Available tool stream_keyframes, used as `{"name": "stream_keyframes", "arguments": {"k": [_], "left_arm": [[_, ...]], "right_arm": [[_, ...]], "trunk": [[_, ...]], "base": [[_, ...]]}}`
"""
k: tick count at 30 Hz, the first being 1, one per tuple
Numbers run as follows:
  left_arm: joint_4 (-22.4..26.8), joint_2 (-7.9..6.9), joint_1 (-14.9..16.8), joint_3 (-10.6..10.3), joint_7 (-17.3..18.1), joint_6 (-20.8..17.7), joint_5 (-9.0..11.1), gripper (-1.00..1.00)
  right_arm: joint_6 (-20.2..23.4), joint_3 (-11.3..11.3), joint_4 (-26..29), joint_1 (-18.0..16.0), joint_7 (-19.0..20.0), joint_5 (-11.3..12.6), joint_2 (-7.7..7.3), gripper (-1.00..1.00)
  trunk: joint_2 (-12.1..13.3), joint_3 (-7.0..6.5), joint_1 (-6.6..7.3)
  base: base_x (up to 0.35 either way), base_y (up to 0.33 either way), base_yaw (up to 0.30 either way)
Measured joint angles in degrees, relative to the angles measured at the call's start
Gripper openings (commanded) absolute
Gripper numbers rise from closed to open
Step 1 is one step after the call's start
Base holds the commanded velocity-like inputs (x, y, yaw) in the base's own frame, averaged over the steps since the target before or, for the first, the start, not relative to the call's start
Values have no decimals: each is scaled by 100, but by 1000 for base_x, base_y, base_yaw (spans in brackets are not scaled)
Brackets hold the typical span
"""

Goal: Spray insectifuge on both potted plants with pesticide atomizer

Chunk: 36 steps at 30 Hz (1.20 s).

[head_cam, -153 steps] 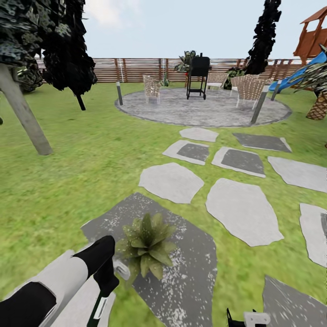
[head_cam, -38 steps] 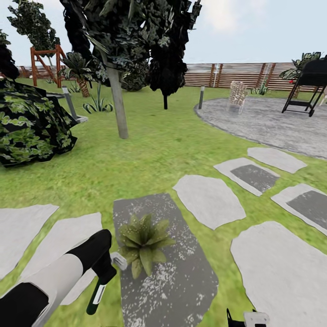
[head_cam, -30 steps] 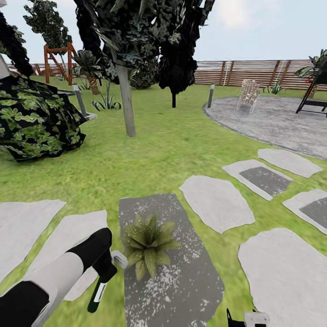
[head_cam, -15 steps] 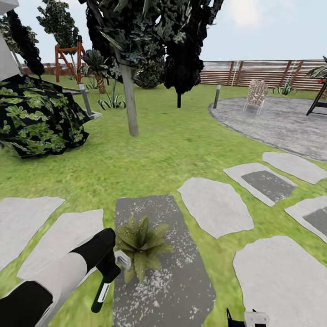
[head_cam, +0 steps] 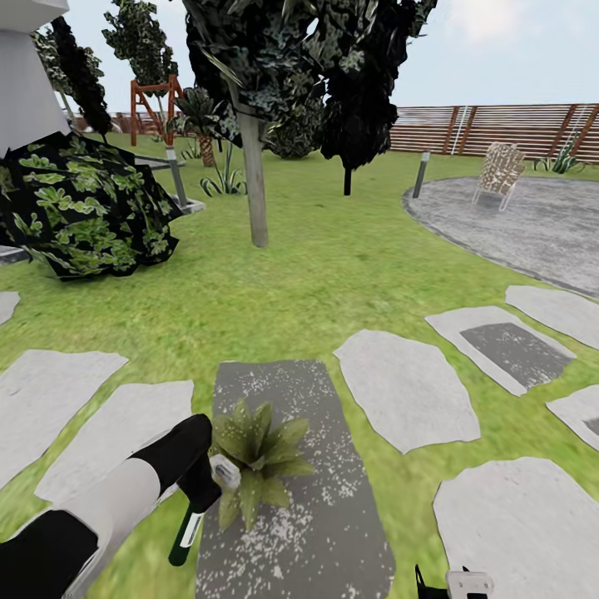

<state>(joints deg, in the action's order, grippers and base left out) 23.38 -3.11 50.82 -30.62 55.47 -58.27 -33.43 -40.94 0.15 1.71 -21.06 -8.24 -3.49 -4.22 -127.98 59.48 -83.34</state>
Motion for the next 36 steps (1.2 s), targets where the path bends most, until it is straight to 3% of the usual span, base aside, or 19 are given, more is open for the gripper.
{"name": "stream_keyframes", "arguments": {"k": [2,6,17,26,31,36], "left_arm": [[-7,2,288,2,13,0,2,-100],[-23,40,529,6,17,-24,31,-100],[-73,95,543,3,18,-28,37,-100],[-92,178,538,-8,18,-27,24,-100],[-110,90,569,-8,23,-27,11,-100],[-107,116,646,-1,26,-33,26,-100]], "right_arm": [[1,0,0,0,0,0,0,100],[1,0,0,0,0,0,0,100],[0,0,0,0,1,-8,0,100],[0,-1,0,0,0,-8,0,100],[2,0,0,0,1,-8,0,100],[4,0,0,0,1,-8,0,100]], "trunk": [[0,-1,0],[0,0,0],[0,0,0],[0,0,1],[0,0,0],[0,0,0]], "base": [[1,-1,0],[0,0,0],[1,0,0],[196,0,0],[1,0,0],[0,0,0]]}}
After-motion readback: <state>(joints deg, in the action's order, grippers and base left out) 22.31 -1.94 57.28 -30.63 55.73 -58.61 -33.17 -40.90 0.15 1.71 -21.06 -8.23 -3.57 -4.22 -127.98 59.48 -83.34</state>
